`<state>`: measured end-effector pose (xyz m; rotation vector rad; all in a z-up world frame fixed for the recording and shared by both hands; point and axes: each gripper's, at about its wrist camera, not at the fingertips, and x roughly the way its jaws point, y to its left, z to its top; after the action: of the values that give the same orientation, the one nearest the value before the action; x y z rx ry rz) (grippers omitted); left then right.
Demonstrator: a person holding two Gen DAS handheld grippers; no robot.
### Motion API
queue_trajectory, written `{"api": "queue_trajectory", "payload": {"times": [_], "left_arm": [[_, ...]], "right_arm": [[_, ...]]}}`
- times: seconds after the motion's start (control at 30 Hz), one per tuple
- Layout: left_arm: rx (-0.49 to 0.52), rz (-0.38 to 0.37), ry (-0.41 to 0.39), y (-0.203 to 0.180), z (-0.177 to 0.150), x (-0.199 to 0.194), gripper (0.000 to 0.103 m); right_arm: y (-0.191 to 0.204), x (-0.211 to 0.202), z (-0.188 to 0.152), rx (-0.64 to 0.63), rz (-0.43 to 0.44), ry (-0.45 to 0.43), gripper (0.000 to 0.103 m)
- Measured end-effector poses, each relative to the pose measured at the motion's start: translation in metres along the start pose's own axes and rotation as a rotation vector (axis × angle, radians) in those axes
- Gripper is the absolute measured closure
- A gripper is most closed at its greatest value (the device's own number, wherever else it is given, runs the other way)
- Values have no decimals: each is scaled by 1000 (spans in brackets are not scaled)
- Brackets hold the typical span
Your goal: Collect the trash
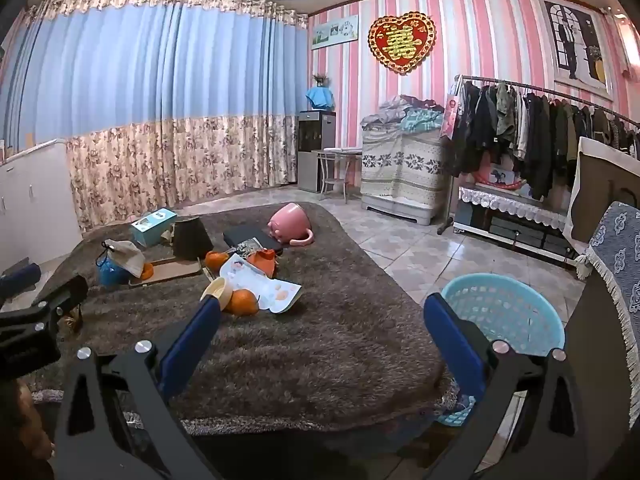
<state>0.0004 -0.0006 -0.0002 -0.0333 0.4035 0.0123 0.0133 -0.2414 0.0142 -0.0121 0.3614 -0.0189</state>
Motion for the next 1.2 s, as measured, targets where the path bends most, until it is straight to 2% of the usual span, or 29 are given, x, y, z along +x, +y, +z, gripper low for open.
{"api": "queue_trajectory", "payload": {"times": [0.57, 1.2], "left_arm": [[8, -2, -5, -1, 0, 0, 5], [11, 6, -15, 1, 12, -12, 5]], "right_arm": [[-12, -4, 5, 28, -2, -4, 4], [-6, -3, 2, 27, -7, -6, 4]]}}
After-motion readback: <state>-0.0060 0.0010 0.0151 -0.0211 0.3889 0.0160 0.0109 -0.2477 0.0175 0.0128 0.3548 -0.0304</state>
